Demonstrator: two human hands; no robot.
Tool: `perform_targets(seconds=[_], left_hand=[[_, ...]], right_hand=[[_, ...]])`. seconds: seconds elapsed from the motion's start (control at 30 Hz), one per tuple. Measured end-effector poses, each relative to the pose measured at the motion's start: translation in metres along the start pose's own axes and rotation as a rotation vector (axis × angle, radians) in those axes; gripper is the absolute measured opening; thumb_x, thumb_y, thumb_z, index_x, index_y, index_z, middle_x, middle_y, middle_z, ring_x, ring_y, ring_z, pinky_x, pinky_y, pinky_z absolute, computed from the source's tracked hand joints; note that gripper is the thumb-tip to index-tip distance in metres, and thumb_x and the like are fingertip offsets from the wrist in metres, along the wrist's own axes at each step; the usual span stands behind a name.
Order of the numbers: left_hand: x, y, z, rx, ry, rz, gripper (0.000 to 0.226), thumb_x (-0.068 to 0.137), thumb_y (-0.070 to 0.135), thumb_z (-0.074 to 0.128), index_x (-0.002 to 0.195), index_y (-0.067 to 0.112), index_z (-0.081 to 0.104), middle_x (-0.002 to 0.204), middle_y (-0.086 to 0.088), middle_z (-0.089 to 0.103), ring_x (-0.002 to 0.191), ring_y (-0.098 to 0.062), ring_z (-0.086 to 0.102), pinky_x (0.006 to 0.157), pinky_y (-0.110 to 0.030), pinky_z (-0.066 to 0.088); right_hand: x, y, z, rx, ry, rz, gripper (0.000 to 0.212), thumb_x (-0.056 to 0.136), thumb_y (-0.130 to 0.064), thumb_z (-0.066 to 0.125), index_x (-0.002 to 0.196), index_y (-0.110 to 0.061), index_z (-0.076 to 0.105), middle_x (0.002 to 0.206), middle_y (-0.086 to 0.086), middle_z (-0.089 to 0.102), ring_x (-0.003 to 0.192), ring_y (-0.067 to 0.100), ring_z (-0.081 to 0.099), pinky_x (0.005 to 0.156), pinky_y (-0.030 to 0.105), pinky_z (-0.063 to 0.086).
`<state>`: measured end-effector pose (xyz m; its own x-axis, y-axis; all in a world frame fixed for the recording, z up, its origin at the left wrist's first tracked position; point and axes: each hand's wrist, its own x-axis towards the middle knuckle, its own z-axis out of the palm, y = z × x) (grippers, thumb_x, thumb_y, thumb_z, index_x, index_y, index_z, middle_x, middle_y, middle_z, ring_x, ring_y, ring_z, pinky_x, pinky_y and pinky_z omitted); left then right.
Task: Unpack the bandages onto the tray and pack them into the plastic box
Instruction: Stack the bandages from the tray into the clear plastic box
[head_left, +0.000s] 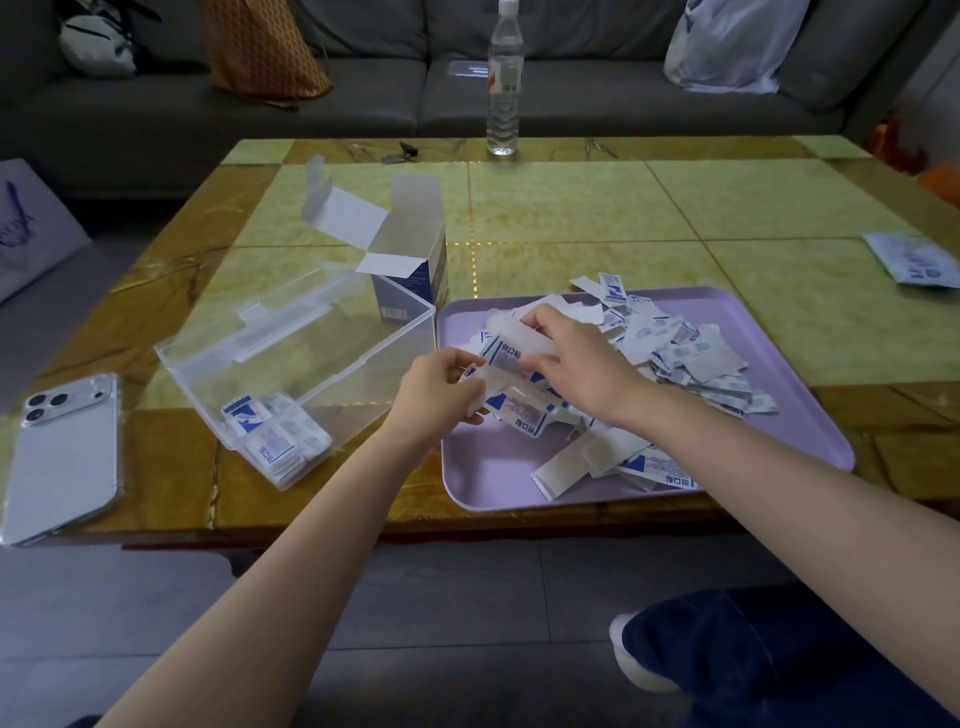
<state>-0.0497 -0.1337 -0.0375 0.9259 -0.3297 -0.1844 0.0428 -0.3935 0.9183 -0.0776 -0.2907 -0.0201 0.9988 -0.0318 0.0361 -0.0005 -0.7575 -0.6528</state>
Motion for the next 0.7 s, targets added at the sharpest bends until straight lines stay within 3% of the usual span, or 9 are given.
perform_targets(seconds=[0.1,0.23,0.4,0.47,0.57,0.63,0.7], left_hand=[[0.002,-0.004,0.0,0.04,0.0,0.032,0.016,0.091,0.004,0.052,0.106,0.007,0.057,0.102,-0.013,0.066,0.078,-0.019,0.064,0.062,-0.025,0.057],[0.003,-0.009,-0.001,0.079,-0.026,0.094,0.023,0.09,0.0,0.053,0.112,0.004,0.057,0.108,-0.013,0.066,0.088,-0.023,0.064,0.067,-0.027,0.056],[0.001,-0.01,-0.004,0.135,-0.063,0.195,0.031,0.079,0.001,0.07,0.103,0.016,0.058,0.108,-0.009,0.066,0.093,-0.02,0.063,0.085,-0.042,0.053],[-0.001,-0.01,-0.002,0.18,-0.073,0.213,0.035,0.074,0.008,0.076,0.104,0.014,0.059,0.104,-0.004,0.065,0.089,-0.017,0.06,0.083,-0.036,0.052],[-0.005,-0.01,0.003,0.331,-0.026,0.253,0.036,0.073,0.011,0.077,0.105,0.008,0.061,0.095,0.003,0.061,0.083,-0.013,0.056,0.068,-0.014,0.043],[-0.006,-0.012,0.006,0.406,0.032,0.272,0.031,0.075,0.006,0.073,0.104,0.006,0.062,0.095,-0.002,0.064,0.084,-0.016,0.055,0.062,-0.014,0.036],[-0.006,-0.014,0.007,0.445,0.081,0.255,0.028,0.077,0.003,0.068,0.105,0.007,0.063,0.1,-0.007,0.066,0.086,-0.018,0.055,0.066,-0.016,0.034]], right_hand=[[-0.002,-0.001,0.002,-0.071,-0.052,-0.07,0.016,0.087,-0.006,0.057,0.099,-0.016,0.057,0.089,0.004,0.063,0.082,0.026,0.056,0.072,0.038,0.044],[-0.004,0.0,0.003,-0.219,-0.09,-0.107,0.021,0.083,-0.004,0.057,0.099,-0.016,0.051,0.079,0.002,0.054,0.081,0.03,0.054,0.068,0.04,0.042],[-0.007,0.0,0.01,-0.302,-0.111,-0.119,0.039,0.083,-0.008,0.06,0.113,-0.013,0.037,0.096,0.01,0.058,0.085,0.033,0.055,0.065,0.04,0.039],[-0.007,0.003,0.015,-0.302,-0.092,-0.121,0.044,0.084,-0.009,0.06,0.118,-0.016,0.034,0.104,0.011,0.06,0.087,0.034,0.057,0.067,0.041,0.043],[-0.006,0.006,0.02,-0.273,-0.1,-0.118,0.044,0.085,-0.01,0.06,0.119,-0.016,0.034,0.107,0.012,0.06,0.089,0.035,0.057,0.07,0.042,0.045],[-0.008,0.006,0.022,-0.231,-0.143,-0.13,0.038,0.086,-0.005,0.054,0.116,-0.016,0.032,0.102,0.014,0.059,0.084,0.035,0.057,0.071,0.045,0.046],[-0.01,0.006,0.023,-0.227,-0.176,-0.117,0.035,0.089,0.0,0.043,0.116,-0.017,0.03,0.089,0.014,0.057,0.075,0.033,0.055,0.065,0.044,0.045]])
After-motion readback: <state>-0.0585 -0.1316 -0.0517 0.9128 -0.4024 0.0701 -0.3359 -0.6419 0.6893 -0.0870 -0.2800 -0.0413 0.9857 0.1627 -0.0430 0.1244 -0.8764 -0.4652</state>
